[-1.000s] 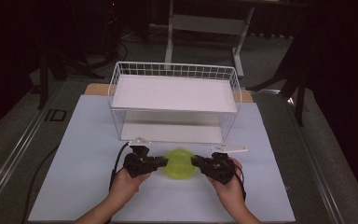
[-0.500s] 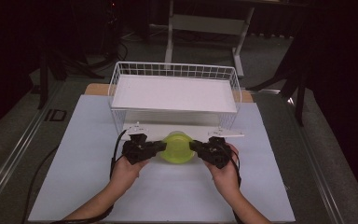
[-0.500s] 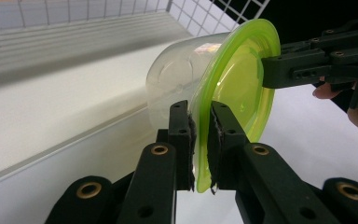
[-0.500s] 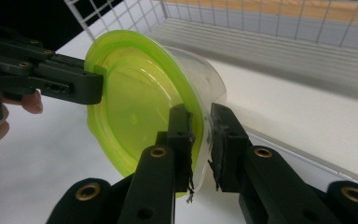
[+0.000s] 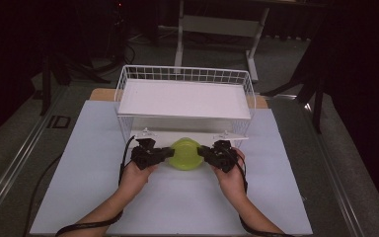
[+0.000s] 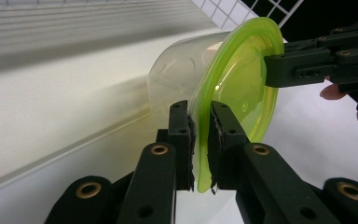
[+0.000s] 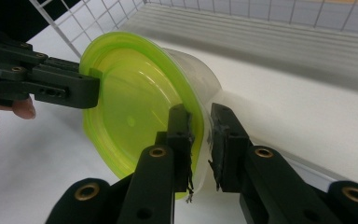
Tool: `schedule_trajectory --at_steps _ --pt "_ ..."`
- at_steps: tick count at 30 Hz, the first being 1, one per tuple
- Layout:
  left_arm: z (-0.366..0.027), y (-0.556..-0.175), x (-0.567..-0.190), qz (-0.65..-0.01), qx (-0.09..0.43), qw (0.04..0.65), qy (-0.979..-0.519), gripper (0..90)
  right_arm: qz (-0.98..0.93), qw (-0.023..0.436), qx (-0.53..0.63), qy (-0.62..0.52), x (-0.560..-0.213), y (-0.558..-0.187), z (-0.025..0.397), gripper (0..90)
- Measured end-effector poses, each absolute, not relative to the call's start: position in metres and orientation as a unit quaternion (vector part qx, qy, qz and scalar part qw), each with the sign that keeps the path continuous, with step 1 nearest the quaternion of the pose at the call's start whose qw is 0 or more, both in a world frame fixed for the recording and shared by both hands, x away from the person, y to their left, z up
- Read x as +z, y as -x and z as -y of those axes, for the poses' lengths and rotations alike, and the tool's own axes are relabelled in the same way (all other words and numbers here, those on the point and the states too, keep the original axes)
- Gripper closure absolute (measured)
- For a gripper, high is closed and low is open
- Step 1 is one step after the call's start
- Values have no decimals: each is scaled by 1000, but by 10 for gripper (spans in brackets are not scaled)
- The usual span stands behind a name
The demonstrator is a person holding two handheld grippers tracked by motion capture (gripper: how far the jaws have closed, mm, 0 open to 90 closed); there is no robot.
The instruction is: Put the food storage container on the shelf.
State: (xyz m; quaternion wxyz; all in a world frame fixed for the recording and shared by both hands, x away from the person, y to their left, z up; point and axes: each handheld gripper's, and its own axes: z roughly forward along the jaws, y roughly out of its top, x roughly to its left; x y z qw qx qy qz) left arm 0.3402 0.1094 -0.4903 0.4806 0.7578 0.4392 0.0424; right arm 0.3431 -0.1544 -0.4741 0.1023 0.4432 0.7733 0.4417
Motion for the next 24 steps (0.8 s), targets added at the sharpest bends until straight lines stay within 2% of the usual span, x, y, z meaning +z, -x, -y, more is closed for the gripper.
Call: schedule_trajectory --at_steps 13,24 --pt "-105 -356 -505 -443 45 477 -758 809 -770 114 435 -452 -490 -359 154 785" --pt "-107 -362 -504 -440 46 486 -754 798 -767 117 442 -451 -489 -363 154 786"
